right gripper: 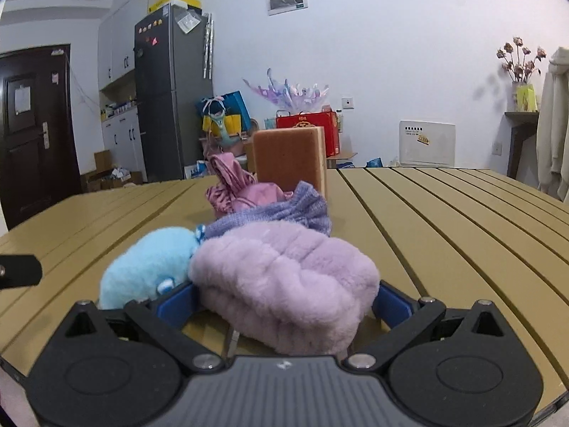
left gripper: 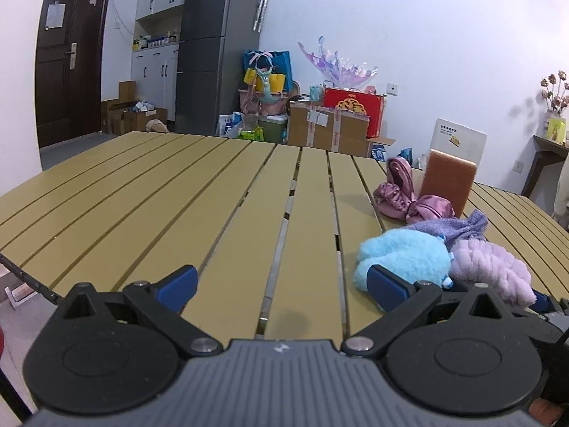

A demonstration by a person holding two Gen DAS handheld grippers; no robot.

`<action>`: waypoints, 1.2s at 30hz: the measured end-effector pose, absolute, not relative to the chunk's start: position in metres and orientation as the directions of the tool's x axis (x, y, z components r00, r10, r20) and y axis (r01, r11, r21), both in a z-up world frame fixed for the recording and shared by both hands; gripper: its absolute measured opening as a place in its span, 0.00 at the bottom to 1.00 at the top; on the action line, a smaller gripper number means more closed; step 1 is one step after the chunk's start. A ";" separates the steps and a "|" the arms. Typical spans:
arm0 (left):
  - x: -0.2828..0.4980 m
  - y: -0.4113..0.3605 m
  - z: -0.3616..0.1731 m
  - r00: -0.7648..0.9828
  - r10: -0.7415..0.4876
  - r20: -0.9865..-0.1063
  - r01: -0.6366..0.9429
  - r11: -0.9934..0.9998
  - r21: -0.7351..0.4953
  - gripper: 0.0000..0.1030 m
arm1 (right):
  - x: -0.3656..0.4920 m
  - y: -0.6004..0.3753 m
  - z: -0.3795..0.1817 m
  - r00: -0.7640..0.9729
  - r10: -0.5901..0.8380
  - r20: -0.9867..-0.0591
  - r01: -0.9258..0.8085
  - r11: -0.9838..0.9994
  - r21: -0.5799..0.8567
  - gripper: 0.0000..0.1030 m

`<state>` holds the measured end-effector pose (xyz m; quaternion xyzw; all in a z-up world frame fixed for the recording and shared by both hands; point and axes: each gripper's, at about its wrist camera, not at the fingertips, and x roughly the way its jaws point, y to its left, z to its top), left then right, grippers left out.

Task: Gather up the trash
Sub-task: 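Move the right gripper onto the pink fluffy towel and close it, then close the left gripper on the light blue fluffy plush while the right holds the towel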

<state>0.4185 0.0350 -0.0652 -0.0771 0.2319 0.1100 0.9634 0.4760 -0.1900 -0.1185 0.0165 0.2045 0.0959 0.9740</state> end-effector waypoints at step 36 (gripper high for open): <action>0.498 -0.031 -0.085 0.835 0.027 -0.549 -0.149 0.972 -0.180 1.00 | 0.456 -0.251 -0.104 0.923 0.225 -0.313 -0.183 0.970 0.159 0.22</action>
